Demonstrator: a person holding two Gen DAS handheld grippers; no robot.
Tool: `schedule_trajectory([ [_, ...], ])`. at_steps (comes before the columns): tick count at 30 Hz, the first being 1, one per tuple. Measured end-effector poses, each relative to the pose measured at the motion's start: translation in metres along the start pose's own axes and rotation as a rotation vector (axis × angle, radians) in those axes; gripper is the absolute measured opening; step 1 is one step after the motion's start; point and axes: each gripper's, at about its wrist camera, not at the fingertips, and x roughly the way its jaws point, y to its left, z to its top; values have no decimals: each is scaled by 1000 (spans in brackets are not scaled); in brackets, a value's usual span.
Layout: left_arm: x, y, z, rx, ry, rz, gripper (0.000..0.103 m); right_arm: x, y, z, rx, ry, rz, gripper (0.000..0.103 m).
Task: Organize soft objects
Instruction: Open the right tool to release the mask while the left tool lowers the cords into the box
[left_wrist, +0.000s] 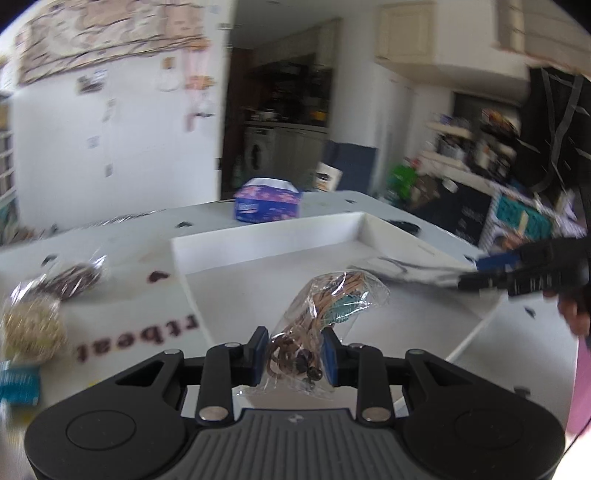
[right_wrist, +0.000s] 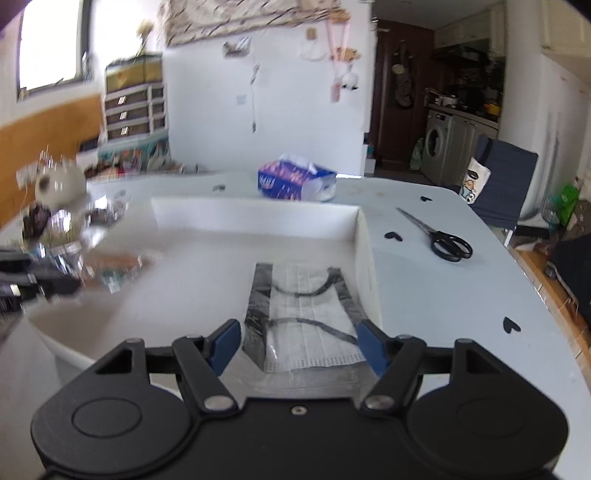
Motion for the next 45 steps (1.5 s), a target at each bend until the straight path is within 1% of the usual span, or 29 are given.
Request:
schedule_trajectory([
  [2,5,-1,2,59,10,-29,32,-1,-7,2,60,-1,19,78],
  [4,11,-2,6,123,23,-50,32,2,-15,1,114,21,44,79],
  [6,18,-1,10,162,43,-64,32,7,-19,1,145,38,38,80],
  [9,29,0,12,211,77,-93,35,9,-22,0,180,50,14,81],
  [11,34,1,12,226,106,-104,40,5,-23,-1,192,32,23,80],
  [13,34,5,10,222,109,-114,56,1,-22,0,194,16,25,80],
  [15,31,9,10,206,101,-115,59,-2,-20,1,196,4,24,79],
  [17,26,13,10,178,78,-115,58,-4,-16,2,193,-2,28,78],
  [18,23,14,12,164,66,-124,55,-4,-15,2,195,-5,29,78],
  [19,21,16,14,149,54,-135,43,-4,-13,2,199,-5,32,77],
  [20,19,16,16,137,44,-144,38,-5,-12,2,204,-5,39,77],
  [21,17,16,18,131,34,-145,27,-5,-11,2,210,-5,48,77],
  [22,17,14,23,126,25,-141,20,-5,-9,2,212,-6,56,76],
  [24,19,11,31,100,31,-137,12,-6,-3,2,203,-8,62,76],
  [25,23,10,36,85,45,-132,11,-7,0,2,194,-10,63,76],
  [28,41,5,43,84,108,-109,9,-12,5,0,179,-11,74,76],
  [31,64,-1,36,126,227,-138,8,-16,7,-1,177,-10,89,76],
  [32,70,-4,31,155,256,-146,7,-17,8,-1,175,-9,94,76],
  [33,74,-6,25,182,279,-158,2,-17,9,-1,173,-9,98,76],
  [34,77,-8,19,207,289,-174,0,-17,10,-1,170,-7,101,76],
  [36,77,-11,13,250,275,-221,0,-17,13,-1,167,-2,107,76],
  [37,77,-11,13,251,277,-238,1,-17,15,0,166,0,112,76],
  [41,71,-8,18,252,257,-230,4,-14,25,1,152,7,125,76],
  [44,61,-4,22,230,226,-229,17,-12,32,1,135,21,112,76],
  [45,58,-3,23,222,218,-227,24,-13,33,1,133,23,109,76],
])
